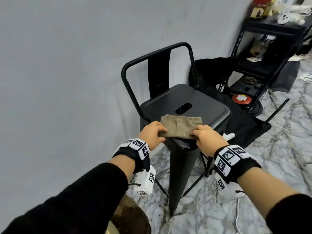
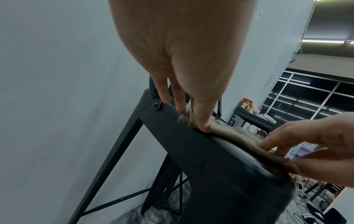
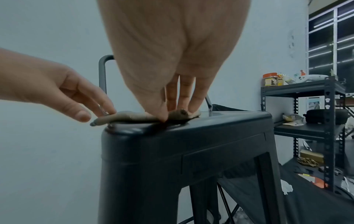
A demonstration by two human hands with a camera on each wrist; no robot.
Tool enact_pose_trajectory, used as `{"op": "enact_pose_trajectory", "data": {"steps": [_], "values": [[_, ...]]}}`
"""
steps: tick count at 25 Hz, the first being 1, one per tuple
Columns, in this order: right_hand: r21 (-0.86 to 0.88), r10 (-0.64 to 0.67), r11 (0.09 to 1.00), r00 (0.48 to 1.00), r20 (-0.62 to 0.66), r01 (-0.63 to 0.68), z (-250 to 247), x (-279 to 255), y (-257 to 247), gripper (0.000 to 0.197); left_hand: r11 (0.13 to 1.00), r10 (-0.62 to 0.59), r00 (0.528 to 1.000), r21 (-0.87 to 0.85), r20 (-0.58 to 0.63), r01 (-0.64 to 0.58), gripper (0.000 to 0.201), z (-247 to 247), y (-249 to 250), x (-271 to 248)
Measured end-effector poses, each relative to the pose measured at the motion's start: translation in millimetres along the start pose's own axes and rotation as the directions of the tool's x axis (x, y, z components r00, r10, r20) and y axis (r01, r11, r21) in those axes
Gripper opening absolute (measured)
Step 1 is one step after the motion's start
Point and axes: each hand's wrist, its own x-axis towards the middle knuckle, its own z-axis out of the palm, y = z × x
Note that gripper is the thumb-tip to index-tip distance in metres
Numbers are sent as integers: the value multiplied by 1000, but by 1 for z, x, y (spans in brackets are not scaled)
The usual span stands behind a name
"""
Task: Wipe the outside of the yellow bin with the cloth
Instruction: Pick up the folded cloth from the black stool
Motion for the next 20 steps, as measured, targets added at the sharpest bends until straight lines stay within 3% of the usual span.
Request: {"op": "enact_pose_trajectory", "data": {"steps": [4, 13, 20], "values": [[-5, -29, 1000, 996, -90, 29, 7, 2, 6, 36, 1000, -11, 999, -14, -49, 10, 33, 1, -3, 5], [120, 44, 993, 951, -305, -8, 26, -3, 9, 26, 949, 130, 988, 297, -79, -101, 24, 11, -1, 8], [49, -26, 998, 953, -302, 42, 32, -15, -18, 20, 980, 110, 977, 183, -183, -76, 21, 6, -20, -32]]}}
